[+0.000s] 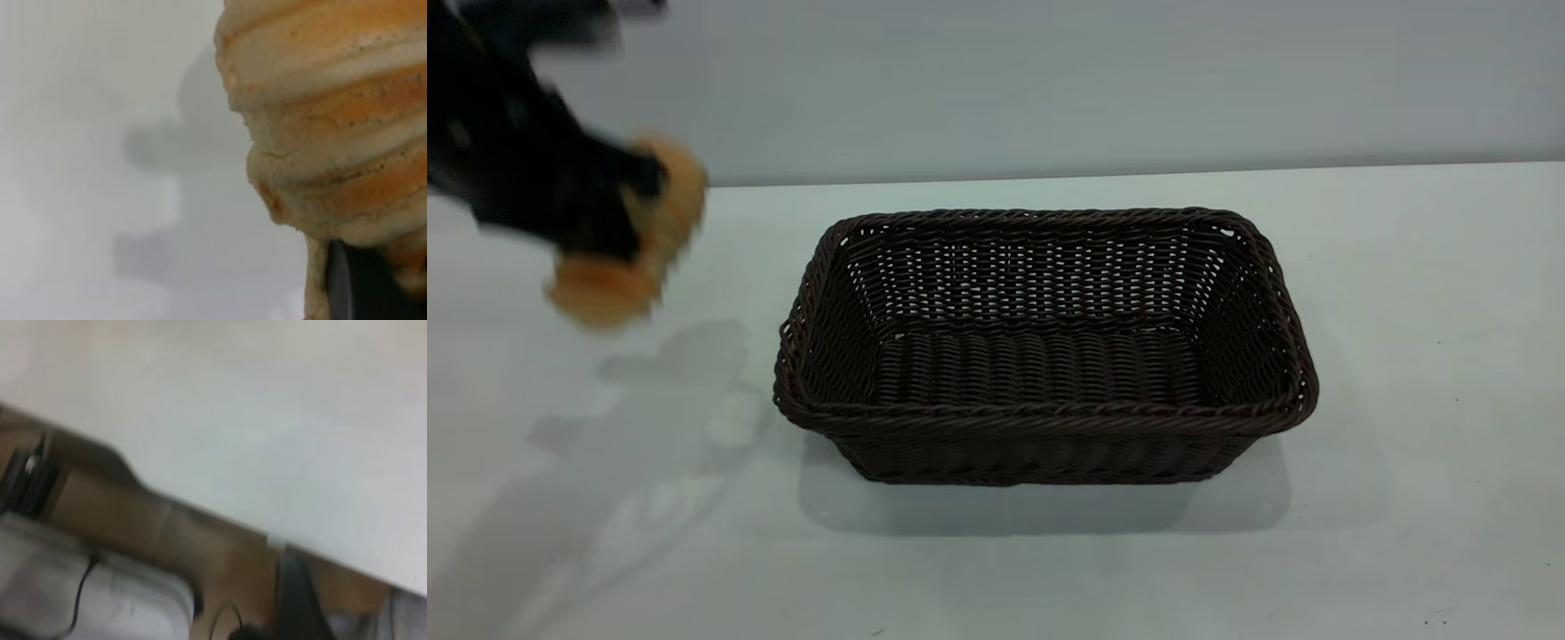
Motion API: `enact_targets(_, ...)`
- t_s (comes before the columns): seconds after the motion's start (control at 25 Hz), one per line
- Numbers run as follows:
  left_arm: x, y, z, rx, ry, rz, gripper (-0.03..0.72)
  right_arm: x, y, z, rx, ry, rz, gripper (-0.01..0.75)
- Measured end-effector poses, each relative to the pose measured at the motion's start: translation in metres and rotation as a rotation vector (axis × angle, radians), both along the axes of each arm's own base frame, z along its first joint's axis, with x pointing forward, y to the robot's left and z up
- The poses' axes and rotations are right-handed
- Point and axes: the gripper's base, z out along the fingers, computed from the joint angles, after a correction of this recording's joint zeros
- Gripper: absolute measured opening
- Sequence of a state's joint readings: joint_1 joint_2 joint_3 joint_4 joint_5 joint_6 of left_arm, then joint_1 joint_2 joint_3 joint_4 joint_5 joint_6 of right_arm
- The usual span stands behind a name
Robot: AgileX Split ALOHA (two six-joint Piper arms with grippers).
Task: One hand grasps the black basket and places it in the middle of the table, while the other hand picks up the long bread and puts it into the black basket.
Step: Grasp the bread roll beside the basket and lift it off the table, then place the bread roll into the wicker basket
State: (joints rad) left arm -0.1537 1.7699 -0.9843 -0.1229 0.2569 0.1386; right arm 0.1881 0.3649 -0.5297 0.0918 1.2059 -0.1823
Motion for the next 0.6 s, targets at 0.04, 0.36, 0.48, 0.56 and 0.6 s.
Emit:
enact_targets(0.04,-0.002,-0.004,0.013,-0.005,-0.034,-0.012,0.101,-0.005,-0.001,-0.003,0.011,-0.041,-0.008,0.507)
enact_targets(0.36,-0.008,-0.092,0.032,-0.041,-0.169,-0.255,0.101,-0.022,-0.005,-0.005,0.054,-0.208,-0.032,0.507)
enact_targets(0.48,-0.012,-0.130,-0.003,-0.041,-0.154,-0.344,0.101,-0.022,-0.006,-0.005,0.052,-0.209,-0.043,0.507)
enact_targets(0.56,-0.015,-0.148,-0.030,-0.032,-0.127,-0.386,0.103,-0.023,-0.007,-0.005,0.053,-0.217,-0.048,0.507)
enact_targets(0.6,-0.016,-0.154,-0.043,-0.024,-0.109,-0.400,0.112,-0.024,-0.007,-0.005,0.056,-0.225,-0.048,0.507)
